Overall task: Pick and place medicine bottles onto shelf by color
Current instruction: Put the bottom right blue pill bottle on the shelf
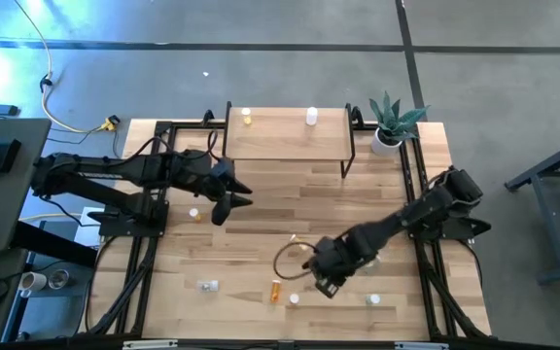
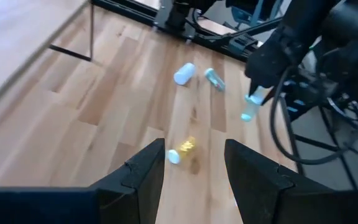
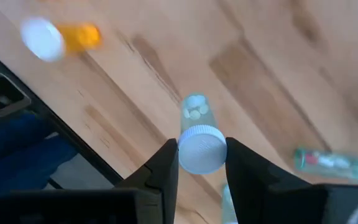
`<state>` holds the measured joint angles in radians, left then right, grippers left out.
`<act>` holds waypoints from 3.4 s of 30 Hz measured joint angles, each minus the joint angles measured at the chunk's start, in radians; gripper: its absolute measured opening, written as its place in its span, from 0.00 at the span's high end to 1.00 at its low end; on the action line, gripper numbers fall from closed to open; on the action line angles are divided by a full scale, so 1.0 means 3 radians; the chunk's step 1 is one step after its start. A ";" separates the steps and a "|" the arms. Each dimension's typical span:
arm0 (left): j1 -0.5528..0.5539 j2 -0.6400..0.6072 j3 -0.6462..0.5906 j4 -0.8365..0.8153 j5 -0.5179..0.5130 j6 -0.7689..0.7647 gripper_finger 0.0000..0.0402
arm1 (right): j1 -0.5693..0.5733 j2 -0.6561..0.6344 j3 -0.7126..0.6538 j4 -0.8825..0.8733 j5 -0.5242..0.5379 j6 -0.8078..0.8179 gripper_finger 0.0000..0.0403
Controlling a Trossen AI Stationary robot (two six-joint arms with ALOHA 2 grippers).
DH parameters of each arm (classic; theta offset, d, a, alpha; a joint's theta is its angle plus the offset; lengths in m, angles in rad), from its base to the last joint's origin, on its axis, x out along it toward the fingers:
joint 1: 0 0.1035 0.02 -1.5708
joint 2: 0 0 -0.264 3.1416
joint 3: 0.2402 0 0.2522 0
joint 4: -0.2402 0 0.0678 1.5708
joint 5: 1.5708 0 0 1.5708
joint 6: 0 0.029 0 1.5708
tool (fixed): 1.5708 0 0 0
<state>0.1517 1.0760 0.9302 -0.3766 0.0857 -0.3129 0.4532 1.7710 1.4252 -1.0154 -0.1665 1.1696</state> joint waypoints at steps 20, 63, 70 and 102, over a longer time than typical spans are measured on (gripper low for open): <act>0.0588 0.0000 0.0001 -0.0102 0.0001 0.0567 0.61 | -0.1296 0.0000 0.1259 -0.1130 0.0395 -0.1377 0.77; 0.1202 0.0000 0.0001 -0.0031 -0.0037 0.0646 0.61 | -0.4522 0.0001 0.2689 -0.0755 0.0456 -0.3876 0.77; 0.1246 0.0000 0.0001 -0.0031 -0.0037 0.0620 0.61 | -0.4488 0.0051 0.2689 -0.0787 0.0427 -0.3902 0.77; 0.1245 0.0000 0.0001 -0.0066 -0.0037 0.0619 0.61 | -0.4002 0.0827 0.2681 -0.1850 0.0591 -0.3966 0.77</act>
<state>0.5251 1.0760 0.9306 -0.3964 0.0746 -0.1272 -0.7475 2.0190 2.2295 -1.5705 0.0109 -0.0202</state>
